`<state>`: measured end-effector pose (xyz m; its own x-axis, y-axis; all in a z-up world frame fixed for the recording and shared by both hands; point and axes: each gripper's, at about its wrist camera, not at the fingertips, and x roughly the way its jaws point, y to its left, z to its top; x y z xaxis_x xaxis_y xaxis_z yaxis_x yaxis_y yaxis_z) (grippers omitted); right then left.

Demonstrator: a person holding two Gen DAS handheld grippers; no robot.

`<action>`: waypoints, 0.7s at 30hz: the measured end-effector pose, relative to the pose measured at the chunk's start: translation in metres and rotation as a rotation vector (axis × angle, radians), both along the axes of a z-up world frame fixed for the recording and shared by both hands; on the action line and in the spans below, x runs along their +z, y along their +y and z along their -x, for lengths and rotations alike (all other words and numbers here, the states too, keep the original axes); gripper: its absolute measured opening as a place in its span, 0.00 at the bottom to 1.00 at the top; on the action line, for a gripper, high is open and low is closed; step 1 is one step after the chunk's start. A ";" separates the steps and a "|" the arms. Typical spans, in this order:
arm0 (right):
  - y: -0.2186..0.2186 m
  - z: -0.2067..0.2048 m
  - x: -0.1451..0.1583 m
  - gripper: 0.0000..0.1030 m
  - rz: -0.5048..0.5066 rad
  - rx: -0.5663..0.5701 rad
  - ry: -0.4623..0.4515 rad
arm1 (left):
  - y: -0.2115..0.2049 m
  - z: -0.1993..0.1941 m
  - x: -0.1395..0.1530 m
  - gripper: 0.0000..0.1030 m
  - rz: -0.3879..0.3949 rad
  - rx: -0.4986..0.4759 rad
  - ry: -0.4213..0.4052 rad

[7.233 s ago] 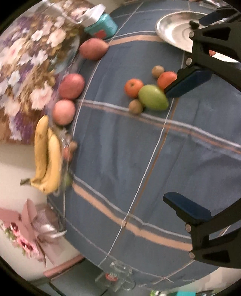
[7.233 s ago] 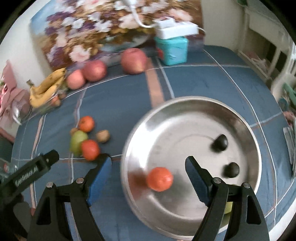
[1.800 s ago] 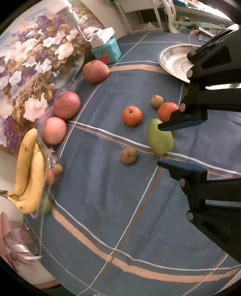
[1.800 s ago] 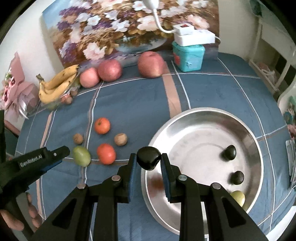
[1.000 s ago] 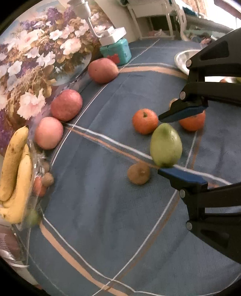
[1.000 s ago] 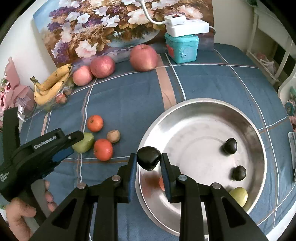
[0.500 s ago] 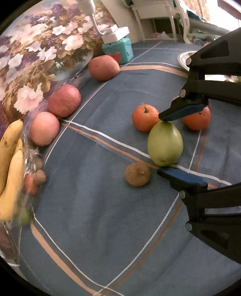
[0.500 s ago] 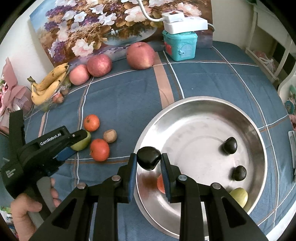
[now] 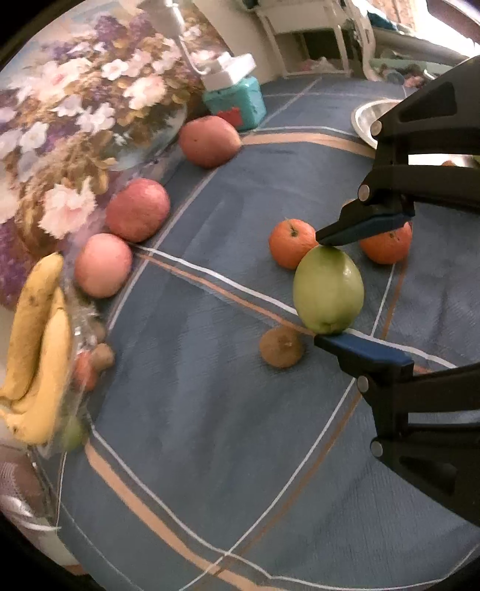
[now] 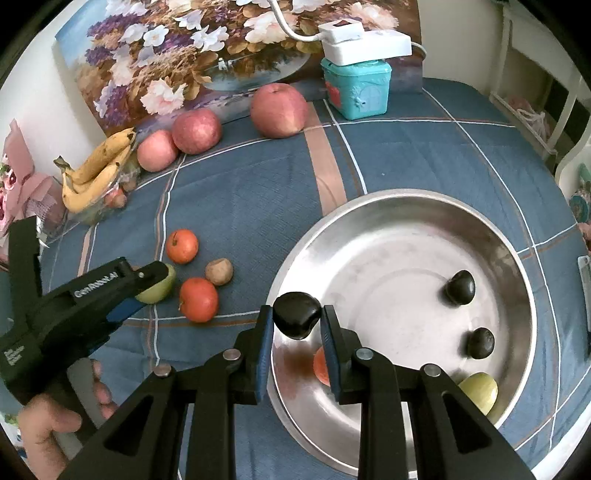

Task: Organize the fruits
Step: 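Carry the pear and plum over the steel plate and open both tools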

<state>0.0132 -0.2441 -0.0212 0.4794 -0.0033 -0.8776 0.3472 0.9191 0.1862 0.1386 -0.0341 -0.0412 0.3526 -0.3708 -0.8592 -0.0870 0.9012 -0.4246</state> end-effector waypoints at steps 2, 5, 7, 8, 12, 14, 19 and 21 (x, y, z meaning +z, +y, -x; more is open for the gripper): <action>-0.002 0.000 0.000 0.26 -0.008 0.000 -0.005 | 0.003 0.001 0.010 0.49 0.003 0.014 -0.020; -0.012 0.003 -0.001 0.26 -0.033 -0.026 -0.012 | 0.003 0.004 0.024 0.49 0.014 0.015 -0.050; -0.021 0.005 -0.001 0.26 -0.036 -0.057 -0.010 | -0.003 0.006 0.033 0.49 0.026 -0.005 -0.065; -0.027 0.007 -0.002 0.26 -0.030 -0.075 -0.007 | -0.007 0.006 0.037 0.49 0.029 -0.015 -0.069; -0.049 0.012 -0.003 0.26 -0.036 -0.132 -0.003 | -0.029 0.017 0.051 0.49 0.041 -0.081 -0.081; -0.060 0.016 -0.005 0.26 -0.045 -0.163 -0.001 | -0.047 0.024 0.057 0.49 0.044 -0.129 -0.084; -0.081 0.024 -0.004 0.26 -0.053 -0.209 -0.002 | -0.086 0.045 0.061 0.47 0.027 -0.260 -0.087; -0.089 0.028 -0.003 0.26 -0.054 -0.222 -0.009 | -0.100 0.052 0.059 0.41 0.024 -0.303 -0.088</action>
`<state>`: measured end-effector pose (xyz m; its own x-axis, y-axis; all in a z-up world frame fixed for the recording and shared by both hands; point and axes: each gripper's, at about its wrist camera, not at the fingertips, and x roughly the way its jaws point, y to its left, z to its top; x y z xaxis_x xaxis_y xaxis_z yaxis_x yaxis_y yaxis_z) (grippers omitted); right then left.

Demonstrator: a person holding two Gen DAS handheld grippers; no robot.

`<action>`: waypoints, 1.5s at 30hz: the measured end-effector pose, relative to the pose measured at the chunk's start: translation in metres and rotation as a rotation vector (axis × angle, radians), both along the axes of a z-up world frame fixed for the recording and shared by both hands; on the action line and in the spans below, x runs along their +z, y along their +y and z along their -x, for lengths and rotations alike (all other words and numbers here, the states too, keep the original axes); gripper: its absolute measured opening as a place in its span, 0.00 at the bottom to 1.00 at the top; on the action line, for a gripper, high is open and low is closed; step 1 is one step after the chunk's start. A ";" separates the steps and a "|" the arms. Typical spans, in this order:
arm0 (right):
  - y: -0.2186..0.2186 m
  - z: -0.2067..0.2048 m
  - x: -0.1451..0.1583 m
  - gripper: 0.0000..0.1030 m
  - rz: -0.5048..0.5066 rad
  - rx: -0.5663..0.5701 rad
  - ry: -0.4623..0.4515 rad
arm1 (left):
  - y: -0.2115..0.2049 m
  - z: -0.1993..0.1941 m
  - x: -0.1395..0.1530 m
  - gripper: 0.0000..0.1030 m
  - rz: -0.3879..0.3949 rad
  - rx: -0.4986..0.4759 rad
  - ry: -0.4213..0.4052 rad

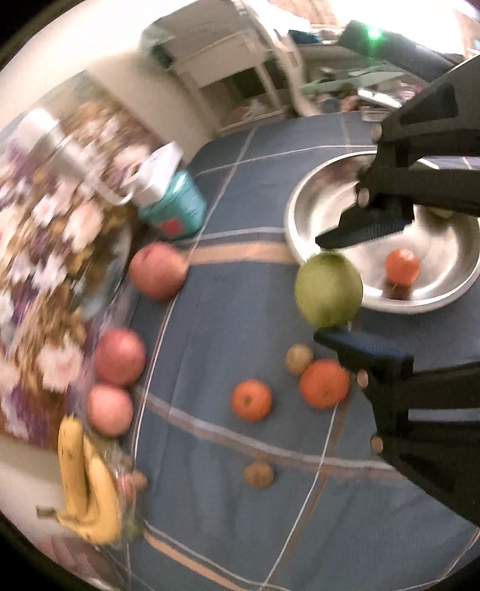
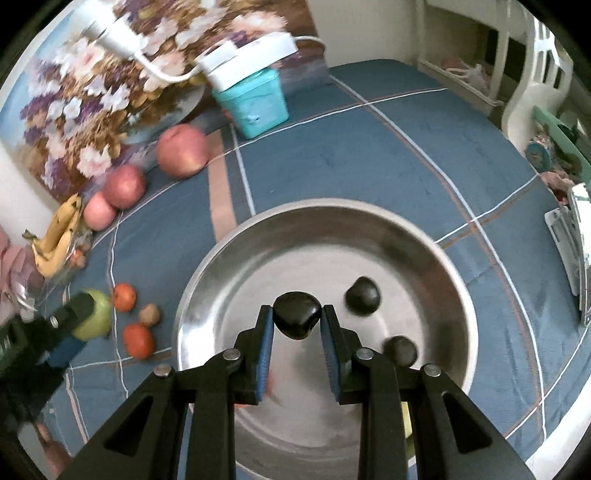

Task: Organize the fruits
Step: 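Carry the pear and plum over the steel plate and open both tools, then withdraw both open tools from the plate toward the remaining fruit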

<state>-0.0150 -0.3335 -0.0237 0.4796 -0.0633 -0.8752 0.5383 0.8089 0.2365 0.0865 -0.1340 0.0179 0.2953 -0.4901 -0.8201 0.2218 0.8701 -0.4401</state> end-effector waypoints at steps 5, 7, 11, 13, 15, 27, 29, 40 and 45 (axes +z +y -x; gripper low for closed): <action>-0.012 0.007 0.000 0.26 0.000 -0.024 0.010 | -0.020 0.013 -0.007 0.41 -0.039 -0.074 -0.016; -0.013 0.007 -0.001 0.26 -0.007 -0.020 0.011 | -0.023 0.014 -0.012 0.41 -0.041 -0.082 -0.007; -0.011 0.005 0.001 0.26 -0.012 -0.005 0.013 | -0.017 0.013 -0.015 0.41 -0.050 -0.070 -0.005; -0.010 0.005 0.001 0.26 -0.013 0.000 0.014 | -0.013 0.012 -0.015 0.41 -0.044 -0.058 -0.002; -0.008 0.003 -0.001 0.26 -0.013 0.007 0.023 | -0.008 0.009 -0.017 0.41 -0.046 -0.040 0.003; -0.005 0.000 0.001 0.83 0.004 0.000 0.029 | 0.014 -0.003 -0.029 0.70 -0.128 0.074 0.043; -0.004 0.000 0.001 0.85 0.020 0.005 0.036 | 0.018 -0.005 -0.029 0.80 -0.154 0.098 0.040; 0.000 -0.002 0.007 0.90 0.077 0.010 0.027 | 0.039 -0.014 -0.040 1.00 -0.335 0.196 -0.011; 0.001 -0.003 0.010 0.90 0.077 0.011 0.015 | 0.043 -0.015 -0.031 1.00 -0.377 0.202 -0.085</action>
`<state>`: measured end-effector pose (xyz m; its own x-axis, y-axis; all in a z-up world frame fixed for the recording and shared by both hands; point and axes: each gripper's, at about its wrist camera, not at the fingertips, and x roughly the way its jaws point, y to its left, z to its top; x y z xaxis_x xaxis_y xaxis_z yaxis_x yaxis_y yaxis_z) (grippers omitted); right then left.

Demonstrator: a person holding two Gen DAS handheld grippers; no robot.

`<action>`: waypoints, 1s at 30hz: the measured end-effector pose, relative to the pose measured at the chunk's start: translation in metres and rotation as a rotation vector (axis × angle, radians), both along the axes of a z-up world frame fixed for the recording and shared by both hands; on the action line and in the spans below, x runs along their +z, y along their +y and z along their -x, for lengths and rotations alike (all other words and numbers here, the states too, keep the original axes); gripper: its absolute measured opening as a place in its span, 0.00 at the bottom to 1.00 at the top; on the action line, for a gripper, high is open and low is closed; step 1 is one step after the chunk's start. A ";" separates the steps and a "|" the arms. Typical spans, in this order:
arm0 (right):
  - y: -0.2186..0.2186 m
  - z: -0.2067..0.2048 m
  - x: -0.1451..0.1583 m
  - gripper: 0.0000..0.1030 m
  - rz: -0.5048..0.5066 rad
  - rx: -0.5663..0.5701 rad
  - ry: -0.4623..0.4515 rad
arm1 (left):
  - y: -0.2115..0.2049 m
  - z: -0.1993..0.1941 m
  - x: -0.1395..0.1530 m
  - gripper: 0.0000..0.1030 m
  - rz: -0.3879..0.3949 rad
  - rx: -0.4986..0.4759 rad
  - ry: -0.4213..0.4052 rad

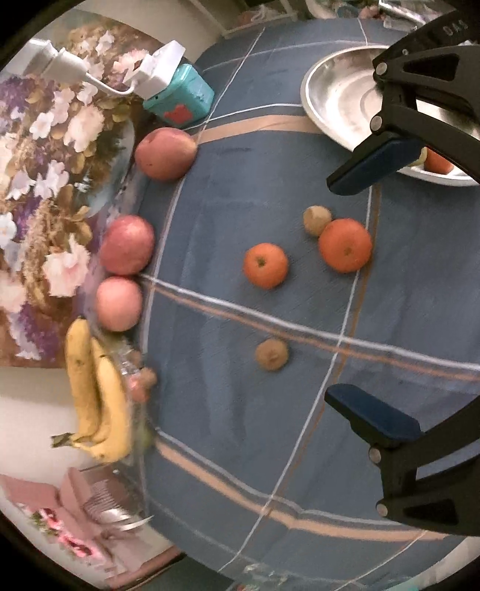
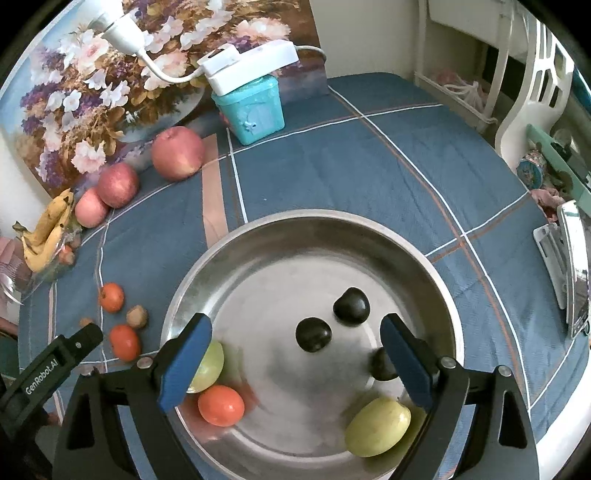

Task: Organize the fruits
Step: 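Withdraw both open tools from the plate toward the remaining fruit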

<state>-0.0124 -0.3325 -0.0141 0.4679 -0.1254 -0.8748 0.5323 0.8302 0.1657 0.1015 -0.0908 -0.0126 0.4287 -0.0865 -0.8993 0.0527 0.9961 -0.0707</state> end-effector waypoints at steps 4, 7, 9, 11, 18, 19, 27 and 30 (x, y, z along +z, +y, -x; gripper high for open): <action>0.001 0.000 0.001 0.90 0.002 -0.001 -0.001 | 0.004 0.001 0.008 1.00 -0.050 -0.012 -0.042; 0.003 -0.001 0.001 0.90 0.009 0.004 0.002 | 0.009 -0.003 0.009 1.00 -0.053 -0.007 -0.041; 0.005 -0.002 0.001 0.90 0.012 0.004 0.004 | 0.012 -0.006 0.009 1.00 -0.064 -0.007 -0.042; 0.007 -0.004 0.001 0.90 0.019 0.009 0.009 | 0.017 -0.009 0.012 1.00 -0.098 -0.019 -0.055; 0.027 -0.017 -0.004 0.90 0.028 0.064 0.041 | 0.060 -0.027 0.021 1.00 -0.159 0.059 -0.095; 0.032 -0.020 -0.005 0.90 0.035 0.075 0.049 | 0.071 -0.030 0.023 1.00 -0.159 0.077 -0.098; 0.072 -0.038 -0.001 0.90 0.064 0.157 0.055 | 0.137 -0.040 0.025 1.00 -0.196 0.218 -0.097; 0.090 -0.044 0.003 0.90 0.065 0.201 0.046 | 0.153 -0.041 0.026 1.00 -0.181 0.261 -0.096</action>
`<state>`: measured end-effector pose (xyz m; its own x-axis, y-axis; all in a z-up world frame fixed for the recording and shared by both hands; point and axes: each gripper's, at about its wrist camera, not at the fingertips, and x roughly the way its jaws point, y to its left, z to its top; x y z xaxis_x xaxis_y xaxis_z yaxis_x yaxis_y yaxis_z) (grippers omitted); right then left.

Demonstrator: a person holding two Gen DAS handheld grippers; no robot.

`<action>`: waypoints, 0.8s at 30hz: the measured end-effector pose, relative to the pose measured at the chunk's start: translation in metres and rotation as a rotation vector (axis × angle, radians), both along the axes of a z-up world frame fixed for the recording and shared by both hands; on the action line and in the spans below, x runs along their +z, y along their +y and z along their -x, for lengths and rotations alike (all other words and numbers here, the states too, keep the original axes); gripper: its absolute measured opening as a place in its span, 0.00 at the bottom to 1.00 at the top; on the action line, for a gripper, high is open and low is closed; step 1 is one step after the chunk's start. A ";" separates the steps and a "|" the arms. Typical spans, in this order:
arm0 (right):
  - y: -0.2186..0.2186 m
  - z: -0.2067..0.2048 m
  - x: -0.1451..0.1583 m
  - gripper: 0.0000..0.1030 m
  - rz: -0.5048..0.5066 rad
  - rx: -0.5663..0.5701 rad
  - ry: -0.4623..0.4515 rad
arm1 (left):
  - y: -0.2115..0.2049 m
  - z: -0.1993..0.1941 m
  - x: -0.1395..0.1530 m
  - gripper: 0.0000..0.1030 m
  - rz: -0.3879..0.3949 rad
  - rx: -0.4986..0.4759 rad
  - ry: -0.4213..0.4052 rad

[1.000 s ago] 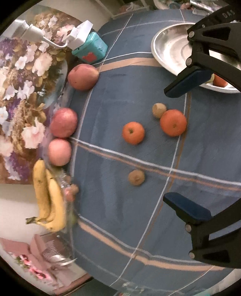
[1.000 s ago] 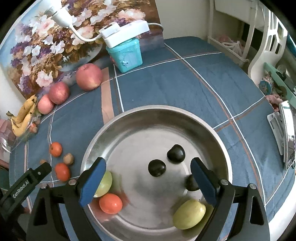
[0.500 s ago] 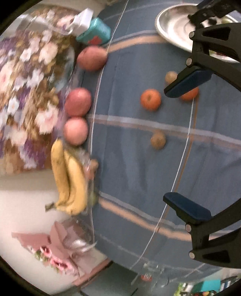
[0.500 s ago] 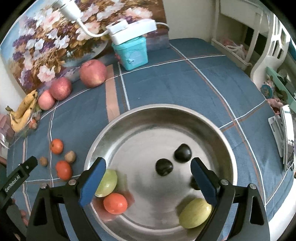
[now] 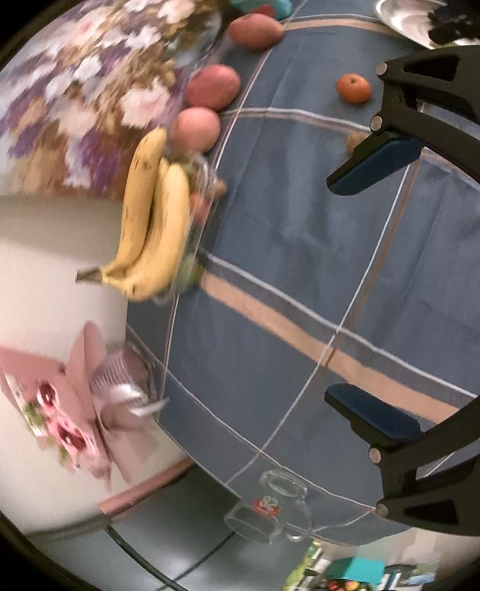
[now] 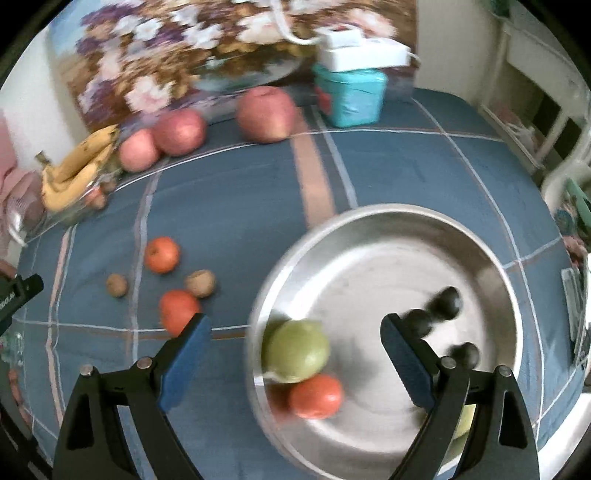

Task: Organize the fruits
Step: 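Withdraw both open tools from the plate toward the remaining fruit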

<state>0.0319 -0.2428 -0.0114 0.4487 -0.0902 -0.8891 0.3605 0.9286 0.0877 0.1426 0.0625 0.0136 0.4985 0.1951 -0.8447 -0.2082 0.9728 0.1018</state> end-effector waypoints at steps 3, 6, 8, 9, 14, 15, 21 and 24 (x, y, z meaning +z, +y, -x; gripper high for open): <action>0.018 -0.005 0.001 0.90 -0.019 0.047 -0.018 | 0.004 0.000 0.001 1.00 0.017 0.007 -0.004; 0.032 -0.010 0.001 0.90 -0.055 0.087 -0.041 | -0.002 -0.003 -0.001 1.00 0.048 -0.035 -0.006; 0.039 -0.015 0.000 0.90 -0.065 0.108 -0.049 | -0.012 -0.004 -0.002 1.00 0.075 -0.081 -0.013; 0.043 -0.017 -0.001 0.90 -0.067 0.119 -0.051 | -0.017 -0.004 -0.003 1.00 0.084 -0.099 -0.016; 0.055 -0.025 -0.009 0.90 -0.126 0.161 -0.071 | -0.042 -0.010 -0.017 1.00 0.146 -0.198 -0.006; 0.057 -0.028 -0.011 0.90 -0.140 0.164 -0.072 | -0.045 -0.012 -0.020 1.00 0.153 -0.209 0.000; 0.072 -0.037 -0.023 0.90 -0.159 0.199 -0.074 | -0.056 -0.022 -0.036 1.00 0.172 -0.251 0.022; 0.074 -0.043 -0.032 0.90 -0.169 0.196 -0.048 | -0.059 -0.025 -0.046 1.00 0.222 -0.262 0.047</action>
<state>0.0745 -0.1683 -0.0438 0.4851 0.1504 -0.8614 0.1664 0.9512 0.2598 0.1674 0.0032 -0.0323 0.4665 -0.1257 -0.8756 0.0511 0.9920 -0.1152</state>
